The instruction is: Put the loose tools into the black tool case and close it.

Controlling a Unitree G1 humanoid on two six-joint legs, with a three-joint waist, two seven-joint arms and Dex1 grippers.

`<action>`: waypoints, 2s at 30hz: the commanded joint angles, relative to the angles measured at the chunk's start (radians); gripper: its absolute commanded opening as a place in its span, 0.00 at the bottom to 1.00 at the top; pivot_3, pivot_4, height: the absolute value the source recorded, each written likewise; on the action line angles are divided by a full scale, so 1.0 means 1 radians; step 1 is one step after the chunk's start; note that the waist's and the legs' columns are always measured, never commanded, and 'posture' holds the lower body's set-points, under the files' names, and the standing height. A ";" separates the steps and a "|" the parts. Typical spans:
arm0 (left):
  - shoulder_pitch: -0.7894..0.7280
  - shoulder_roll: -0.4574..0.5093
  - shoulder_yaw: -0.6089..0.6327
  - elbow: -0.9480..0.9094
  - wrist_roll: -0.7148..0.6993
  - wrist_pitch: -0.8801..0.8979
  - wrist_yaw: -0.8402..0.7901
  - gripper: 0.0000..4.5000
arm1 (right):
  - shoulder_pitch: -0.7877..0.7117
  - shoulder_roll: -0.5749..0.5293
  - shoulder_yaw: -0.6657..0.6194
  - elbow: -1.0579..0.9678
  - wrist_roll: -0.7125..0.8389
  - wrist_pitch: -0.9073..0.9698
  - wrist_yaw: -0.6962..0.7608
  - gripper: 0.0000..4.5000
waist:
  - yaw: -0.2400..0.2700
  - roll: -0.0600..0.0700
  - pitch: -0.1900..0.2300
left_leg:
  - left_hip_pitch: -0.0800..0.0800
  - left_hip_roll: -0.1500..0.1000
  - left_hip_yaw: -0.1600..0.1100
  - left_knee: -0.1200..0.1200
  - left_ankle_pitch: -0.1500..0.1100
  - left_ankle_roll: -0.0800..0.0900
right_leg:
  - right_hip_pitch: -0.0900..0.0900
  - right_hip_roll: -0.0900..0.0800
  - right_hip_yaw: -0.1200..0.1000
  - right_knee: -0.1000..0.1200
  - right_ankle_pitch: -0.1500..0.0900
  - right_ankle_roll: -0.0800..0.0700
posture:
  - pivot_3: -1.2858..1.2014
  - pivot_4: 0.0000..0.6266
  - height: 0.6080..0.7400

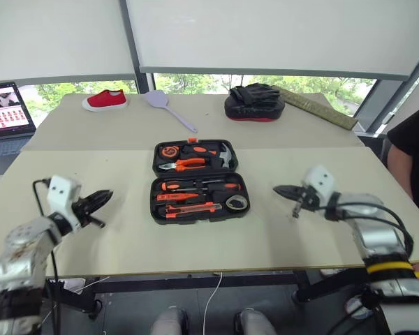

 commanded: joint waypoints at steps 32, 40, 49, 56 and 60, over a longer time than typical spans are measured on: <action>-0.239 -0.082 -0.210 0.091 0.096 0.155 -0.249 0.02 | -0.374 0.205 0.076 0.662 -0.130 -0.294 0.274 0.00 | -0.012 -0.003 0.002 | -0.006 -0.001 0.005 -0.001 0.000 0.006 | -0.002 0.001 0.000 0.001 0.005 0.001 | 0.52 0.24 1.00; -0.142 -0.059 -0.168 -0.035 0.071 0.217 -0.210 0.02 | -0.214 0.156 0.090 0.393 -0.087 -0.177 0.311 0.00 | -0.009 -0.003 0.002 | -0.005 -0.001 0.005 -0.001 0.000 0.005 | -0.002 0.001 0.000 0.000 0.005 0.001 | 0.52 0.24 1.00; -0.140 0.045 -0.147 -0.028 0.070 0.396 -0.176 0.13 | -0.164 0.090 0.073 0.263 -0.085 -0.083 0.244 0.00 | -0.008 -0.003 0.002 | -0.005 -0.001 0.004 0.000 0.000 0.004 | -0.002 0.001 0.000 0.001 0.005 0.001 | 0.52 0.24 1.00; -0.244 0.193 -0.139 0.018 0.026 0.804 -0.135 0.68 | -0.145 -0.001 0.047 0.070 -0.003 0.292 0.274 0.25 | -0.007 -0.003 0.003 | -0.005 -0.001 0.003 0.000 0.000 0.004 | -0.003 0.001 0.000 0.002 0.005 0.001 | 0.52 0.24 1.00; -0.429 0.141 -0.091 0.086 -0.052 0.946 -0.125 0.93 | -0.292 -0.002 0.070 0.025 -0.012 0.754 0.181 0.56 | -0.005 -0.004 0.005 | -0.005 -0.001 0.002 0.001 0.002 0.003 | -0.003 0.002 0.000 0.003 0.004 0.001 | 0.52 0.24 1.00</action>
